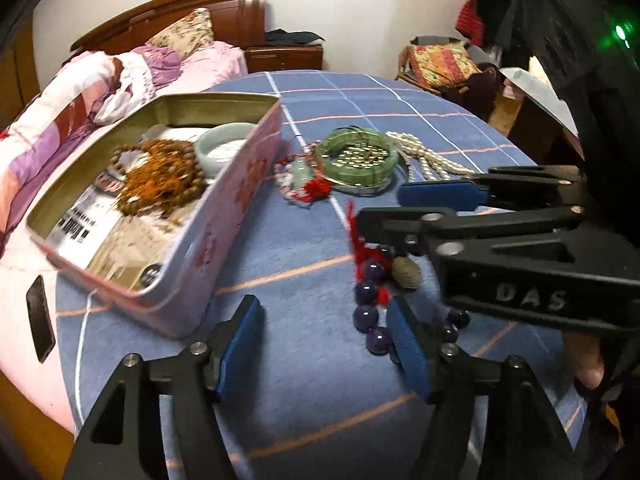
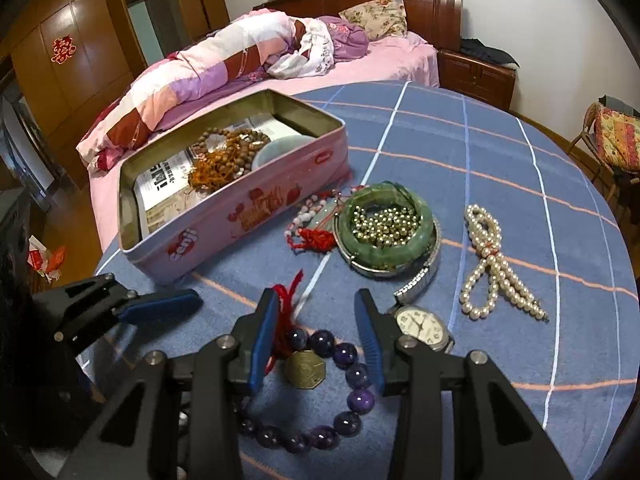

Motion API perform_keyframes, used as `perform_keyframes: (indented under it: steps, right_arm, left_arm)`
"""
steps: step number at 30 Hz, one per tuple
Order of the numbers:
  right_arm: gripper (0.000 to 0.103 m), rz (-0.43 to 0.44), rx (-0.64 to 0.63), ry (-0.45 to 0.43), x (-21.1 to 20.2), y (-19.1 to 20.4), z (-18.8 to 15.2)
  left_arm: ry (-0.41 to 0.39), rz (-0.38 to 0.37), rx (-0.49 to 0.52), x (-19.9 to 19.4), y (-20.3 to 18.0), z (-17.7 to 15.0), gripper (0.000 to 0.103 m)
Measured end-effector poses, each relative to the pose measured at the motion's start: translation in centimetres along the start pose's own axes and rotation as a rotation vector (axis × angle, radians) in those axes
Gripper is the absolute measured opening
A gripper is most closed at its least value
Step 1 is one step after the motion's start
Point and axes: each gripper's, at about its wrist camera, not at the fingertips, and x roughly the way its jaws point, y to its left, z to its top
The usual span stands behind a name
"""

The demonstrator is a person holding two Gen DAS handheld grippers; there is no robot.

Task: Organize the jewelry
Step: 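Open the left tool off the bracelet while the right tool grasps its red tassel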

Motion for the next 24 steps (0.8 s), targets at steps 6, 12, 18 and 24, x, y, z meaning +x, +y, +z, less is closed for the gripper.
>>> perform_keyframes:
  steps: [6, 12, 18, 24]
  right_arm:
    - [0.043, 0.012, -0.042, 0.014, 0.5, 1.3, 0.3]
    - [0.024, 0.002, -0.066, 0.065, 2.4, 2.0, 0.8]
    - [0.006, -0.002, -0.040, -0.036, -0.5, 1.6, -0.2]
    - [0.005, -0.054, 0.035, -0.175, -5.8, -0.2, -1.1]
  left_arm:
    - [-0.052, 0.043, -0.004, -1.2, 0.4, -0.2, 0.068]
    - [-0.040, 0.056, 0.000, -0.8, 0.6, -0.3, 0.068]
    - [-0.041, 0.055, -0.031, -0.9, 1.1, 0.1, 0.068]
    - [-0.034, 0.013, -0.015, -0.7, -0.1, 0.6, 0.068]
